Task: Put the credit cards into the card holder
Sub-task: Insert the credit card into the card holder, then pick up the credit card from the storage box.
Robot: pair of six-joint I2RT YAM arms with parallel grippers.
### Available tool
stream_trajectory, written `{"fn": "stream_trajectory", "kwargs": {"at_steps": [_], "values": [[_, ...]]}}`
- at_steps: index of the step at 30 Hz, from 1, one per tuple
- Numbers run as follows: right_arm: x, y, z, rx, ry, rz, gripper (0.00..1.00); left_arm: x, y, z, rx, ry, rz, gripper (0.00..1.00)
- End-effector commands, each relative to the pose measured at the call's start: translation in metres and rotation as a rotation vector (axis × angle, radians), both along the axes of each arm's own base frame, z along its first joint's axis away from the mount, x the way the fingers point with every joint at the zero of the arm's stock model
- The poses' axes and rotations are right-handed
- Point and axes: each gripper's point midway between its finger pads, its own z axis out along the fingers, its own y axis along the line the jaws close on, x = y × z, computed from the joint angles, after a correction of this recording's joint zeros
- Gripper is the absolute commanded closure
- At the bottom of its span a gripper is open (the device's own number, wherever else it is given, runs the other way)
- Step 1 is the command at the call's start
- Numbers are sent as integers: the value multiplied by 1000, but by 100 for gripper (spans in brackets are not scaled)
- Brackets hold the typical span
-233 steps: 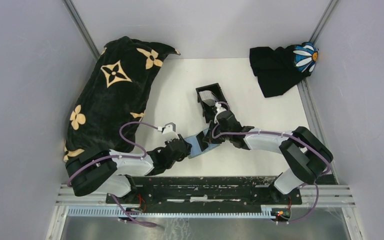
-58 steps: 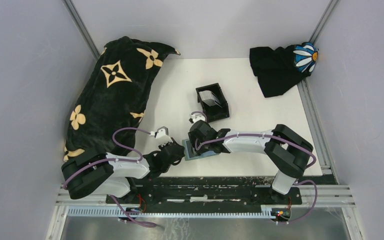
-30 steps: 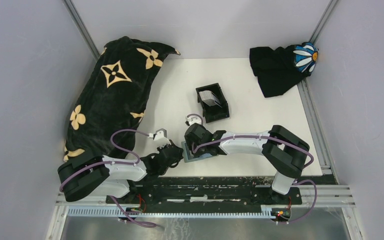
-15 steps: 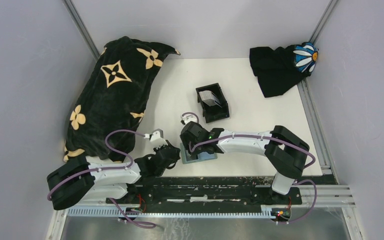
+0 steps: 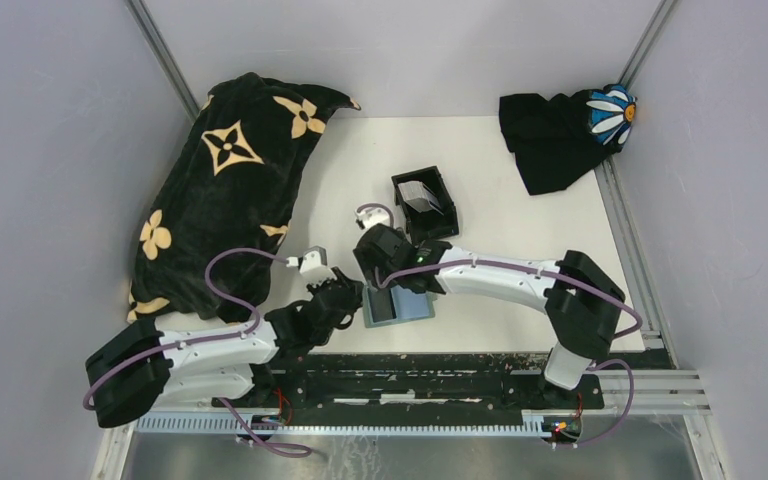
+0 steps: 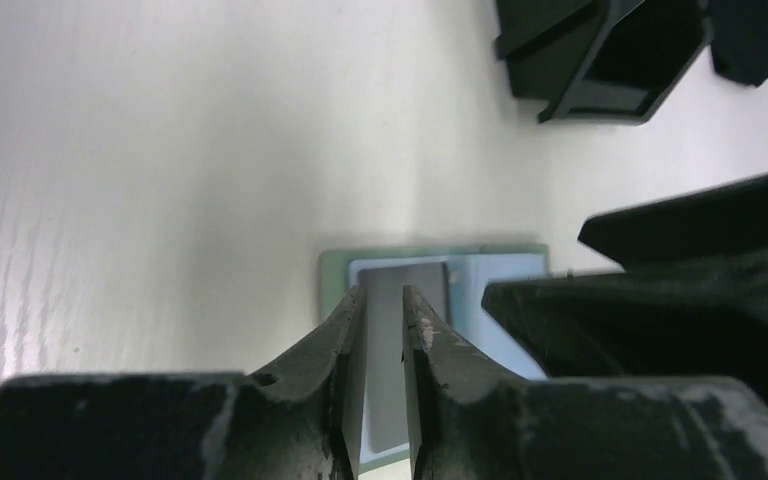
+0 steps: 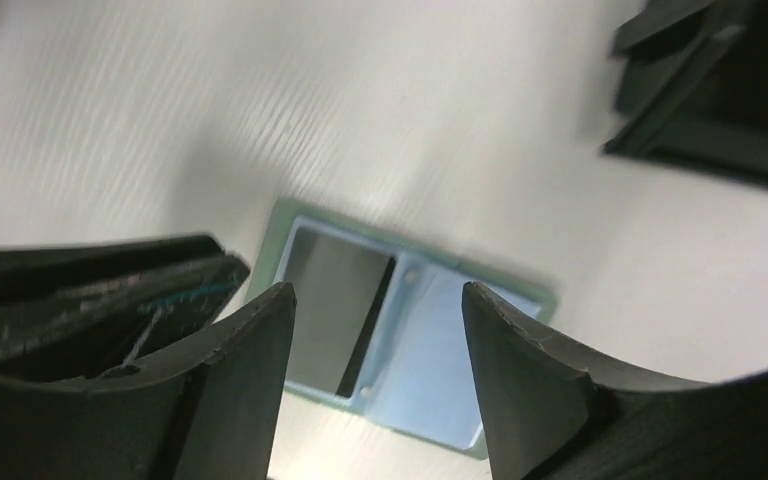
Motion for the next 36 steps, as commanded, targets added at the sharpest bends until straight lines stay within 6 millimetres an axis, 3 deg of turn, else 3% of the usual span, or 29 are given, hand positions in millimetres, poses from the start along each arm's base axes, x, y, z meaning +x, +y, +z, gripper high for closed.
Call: {"fn": "stream_trajectory", "kwargs": {"at_steps": [1,6,11,16,17,18,20,27,36], "values": [[53,-19,66,5,-201,-83,33,20,-7,47,30,-123,14,71],[95,-42,81,13,-251,-146,38,30,-26,67,84,-153,-28,58],[133,-66,81,-36,-252,-198,38,41,-42,78,113,-159,-56,55],[164,-76,74,-42,-220,-211,38,51,-47,86,109,-168,-55,50],[169,-78,71,-43,-210,-214,38,52,-48,87,100,-170,-63,36],[173,-79,68,-44,-202,-217,38,54,-49,87,90,-172,-71,27],[184,-86,64,-48,-193,-228,38,58,-48,87,72,-176,-67,22],[208,-103,47,-34,-151,-252,38,66,-46,82,65,-161,-59,26],[213,-101,24,17,-63,-224,41,72,-42,79,55,-156,-31,27]]}}
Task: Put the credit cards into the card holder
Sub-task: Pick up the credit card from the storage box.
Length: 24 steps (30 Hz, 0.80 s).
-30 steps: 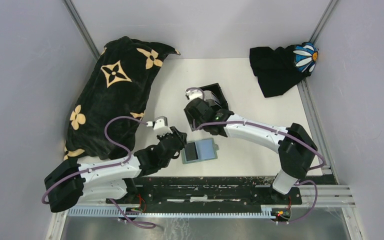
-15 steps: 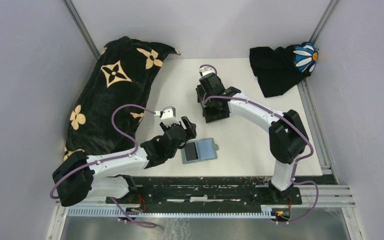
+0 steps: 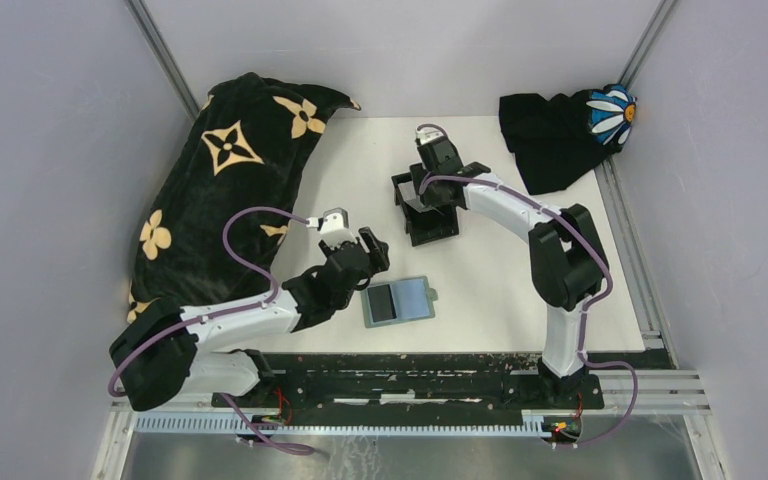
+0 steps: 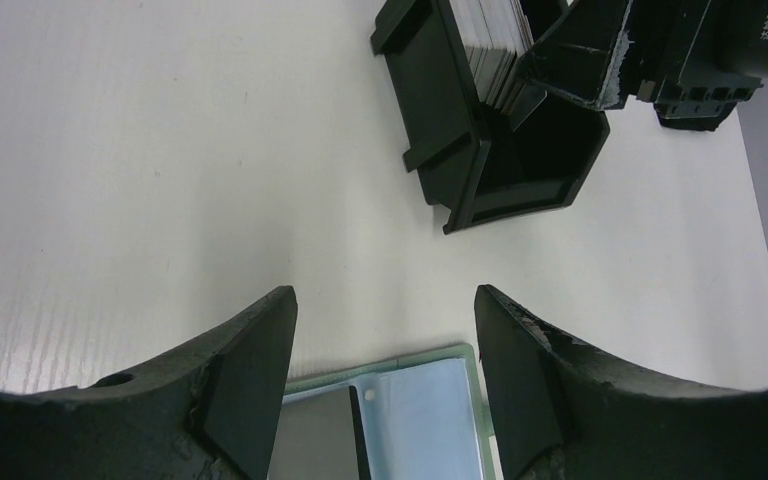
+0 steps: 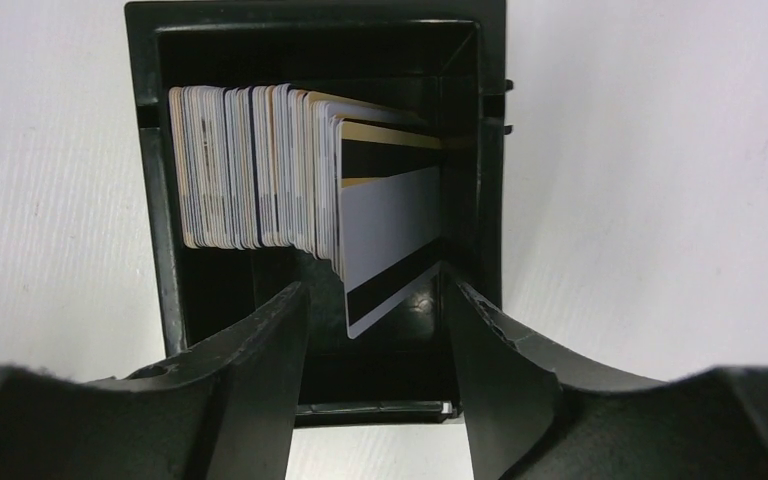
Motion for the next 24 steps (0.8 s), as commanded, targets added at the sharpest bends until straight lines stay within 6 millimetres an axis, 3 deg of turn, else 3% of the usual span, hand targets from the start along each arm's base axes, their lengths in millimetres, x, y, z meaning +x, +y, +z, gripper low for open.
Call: {"fn": "stream_trajectory", "kwargs": {"at_steps": [1,11,24], "values": [[10,17,9,74,-9,40,41,10,-5,16,-28,-45,5,27],[7,22,-6,137,60,57,56,10,-5,12,-44,-36,8,29],[5,28,25,195,21,66,63,10,-7,10,-51,-27,4,30]]}}
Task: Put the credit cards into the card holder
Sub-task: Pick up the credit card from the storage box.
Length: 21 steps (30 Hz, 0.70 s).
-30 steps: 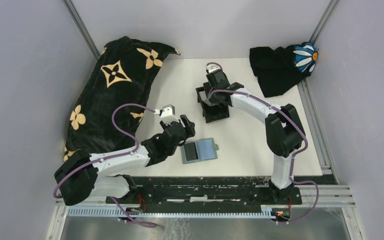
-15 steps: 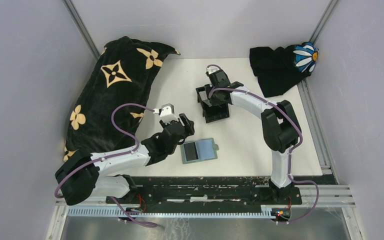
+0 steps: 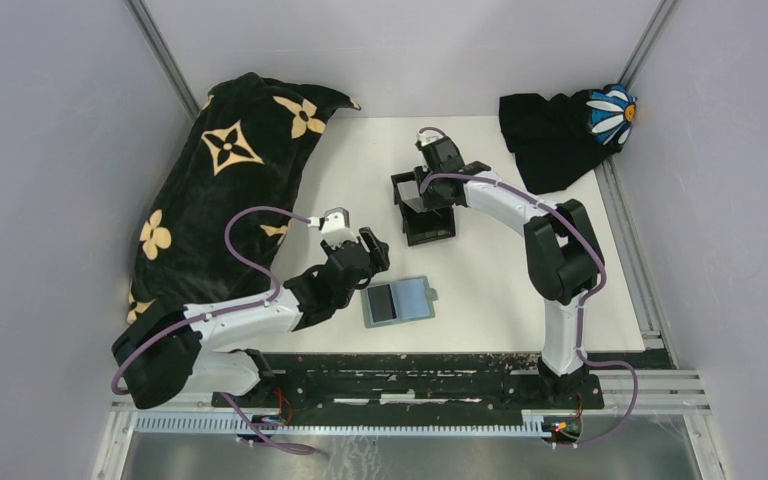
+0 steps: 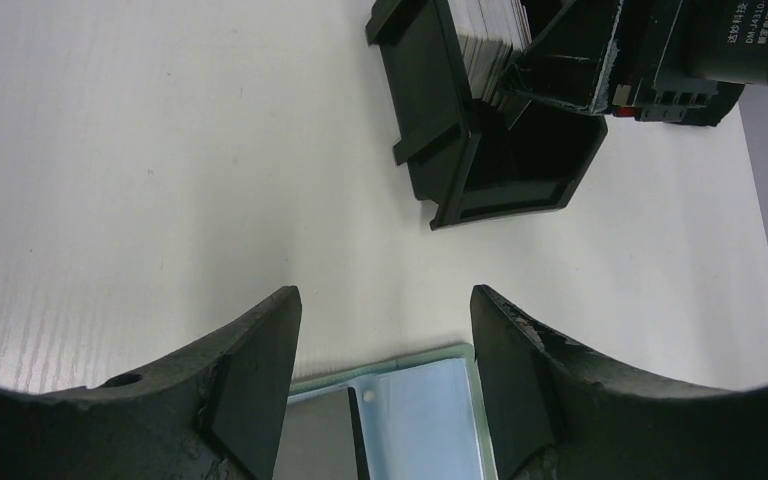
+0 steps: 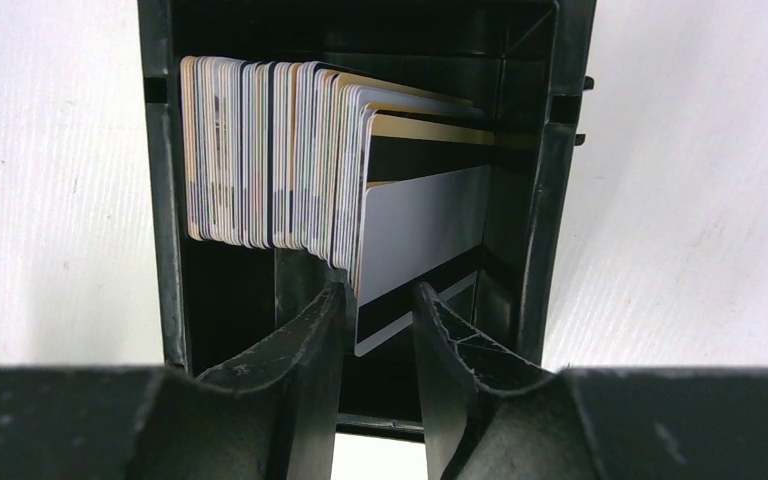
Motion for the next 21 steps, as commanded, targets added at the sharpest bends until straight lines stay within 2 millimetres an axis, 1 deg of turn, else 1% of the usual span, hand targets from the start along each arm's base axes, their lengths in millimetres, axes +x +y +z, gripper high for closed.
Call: {"fn": "stream_trajectory", "kwargs": {"at_steps": [1,3,9,21], "values": [[9,15,50,90,-86,12,65,7,-5,14,-48,-36,10,30],[9,16,52,93,-87,15,68,7,-6,14,-51,-36,9,30],[8,15,56,95,-92,15,72,7,-7,13,-54,-32,6,30],[8,12,73,94,-117,10,76,7,-9,14,-60,-34,1,31]]}}
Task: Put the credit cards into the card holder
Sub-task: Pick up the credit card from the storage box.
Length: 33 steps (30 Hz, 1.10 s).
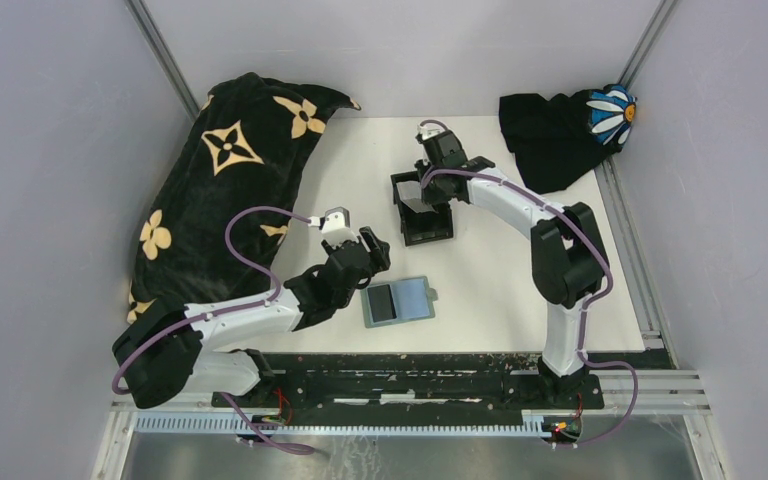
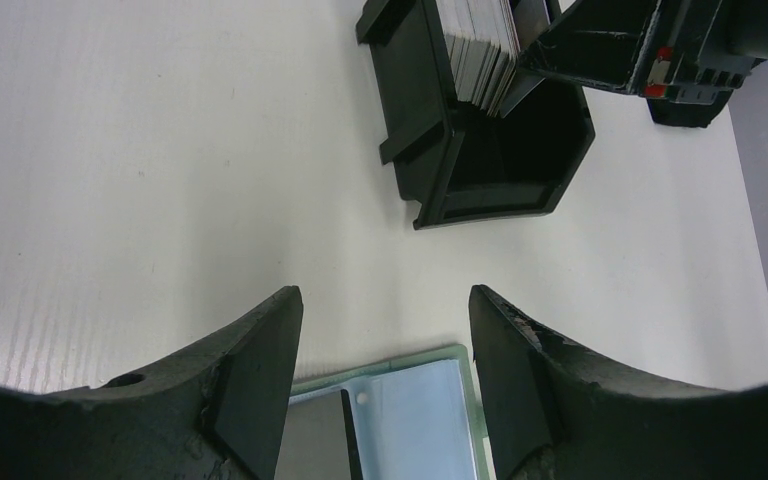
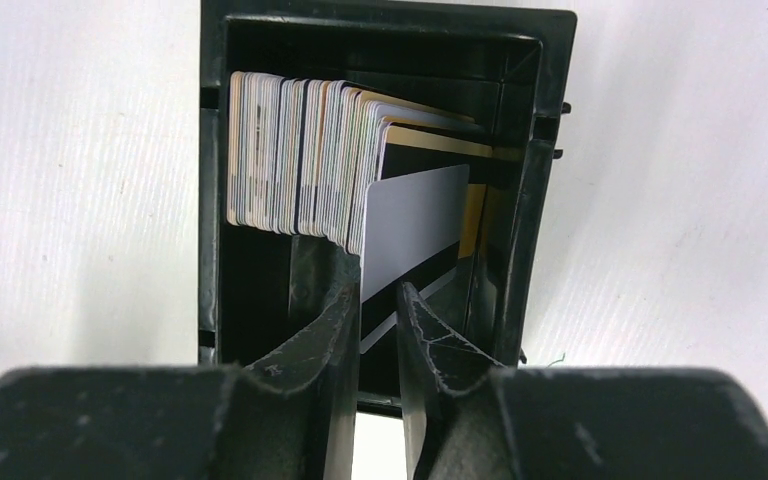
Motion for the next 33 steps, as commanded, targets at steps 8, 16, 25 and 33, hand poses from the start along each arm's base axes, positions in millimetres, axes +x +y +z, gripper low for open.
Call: {"fn": "stream_trajectory", "kwargs": {"at_steps": [8,16,25,33], "values": [[6,-1,56,33,-110,-23,85,6,-5,15,-53,-35,7,31],[8,-22,73,-38,-180,-70,97,6,-4,24,-61,-56,5,31],[-14,-26,113,18,-234,-47,99,6,-9,54,-58,-153,-67,29],[-82,-10,112,140,-139,76,99,-10,-22,78,-112,-251,-221,26]]}}
